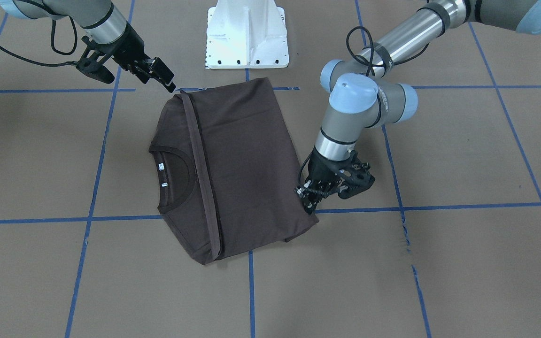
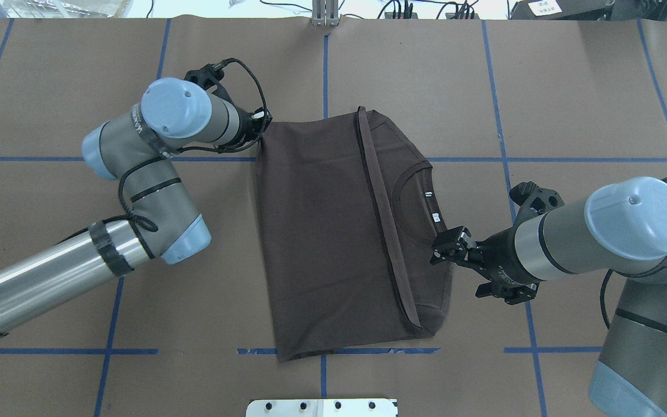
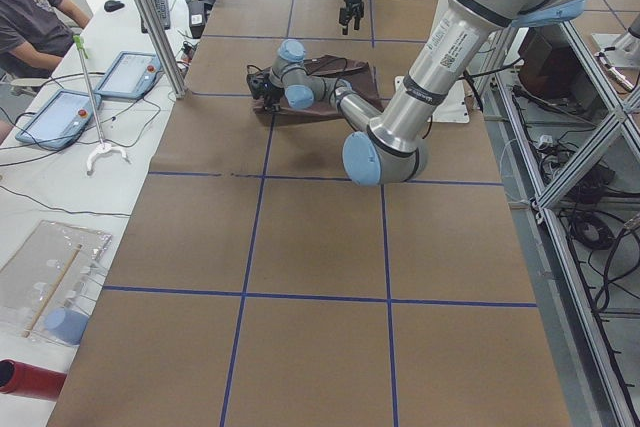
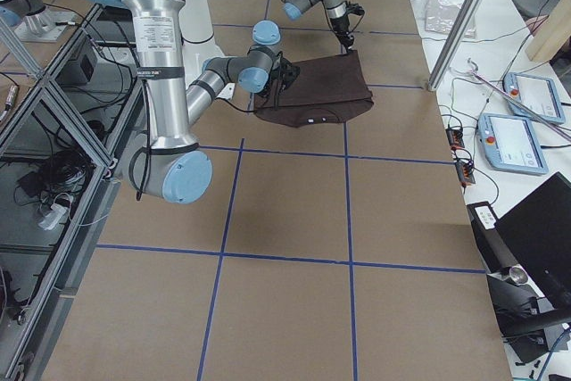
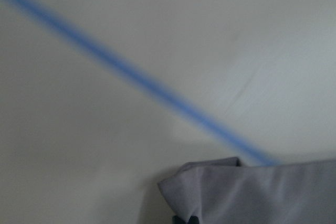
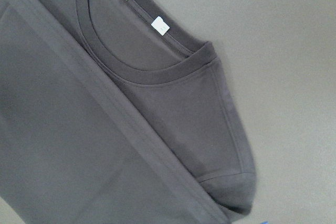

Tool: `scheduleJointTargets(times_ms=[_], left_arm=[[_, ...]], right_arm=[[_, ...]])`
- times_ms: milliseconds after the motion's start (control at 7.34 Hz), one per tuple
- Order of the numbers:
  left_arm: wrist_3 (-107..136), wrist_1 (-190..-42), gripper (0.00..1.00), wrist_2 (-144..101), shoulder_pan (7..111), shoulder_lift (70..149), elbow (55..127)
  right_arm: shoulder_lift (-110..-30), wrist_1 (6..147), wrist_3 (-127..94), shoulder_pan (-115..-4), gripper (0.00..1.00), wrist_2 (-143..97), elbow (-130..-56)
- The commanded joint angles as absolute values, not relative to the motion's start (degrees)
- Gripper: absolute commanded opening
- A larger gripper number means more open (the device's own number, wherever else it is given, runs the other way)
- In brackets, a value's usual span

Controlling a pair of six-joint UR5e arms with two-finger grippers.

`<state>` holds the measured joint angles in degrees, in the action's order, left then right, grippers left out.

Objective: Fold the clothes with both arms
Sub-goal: 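Fold the shirt edge away from the robot with the left gripper while right holds, then move the right gripper to the shirt's near corner by the collar and grasp it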

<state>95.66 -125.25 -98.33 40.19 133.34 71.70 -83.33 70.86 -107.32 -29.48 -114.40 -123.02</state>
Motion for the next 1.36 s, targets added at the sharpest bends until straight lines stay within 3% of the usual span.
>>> scheduleJointTargets(times_ms=[0,136,272,545,954,1226], left_arm=[[94.75,-136.1,0.0,-98.26,42.62,142.97,53.76],[93.79,-136.32,0.34,-98.35,42.71,142.74,53.88],[93.61,-136.49,0.41,-98.35,42.89,140.12,56.4],[93.43,-135.88,0.43,-99.05,42.98,130.65,69.9],[93.95,-135.61,0.43,-102.74,42.98,129.81,72.33],[94.04,-135.7,0.43,-102.74,42.98,129.73,72.33]], right_arm=[[-82.54,70.84,-107.31,-29.97,1.0,-114.17,-122.87],[-82.36,70.84,-107.31,-29.88,1.0,-111.82,-122.26],[-80.7,70.84,-107.31,-29.62,1.0,-111.1,-120.86],[-75.25,71.63,-107.32,-24.22,1.0,-105.44,-115.33],[-64.11,90.9,-98.14,-14.34,1.0,-96.87,-109.72],[-62.75,91.4,-93.54,-13.97,1.0,-96.77,-106.7]])
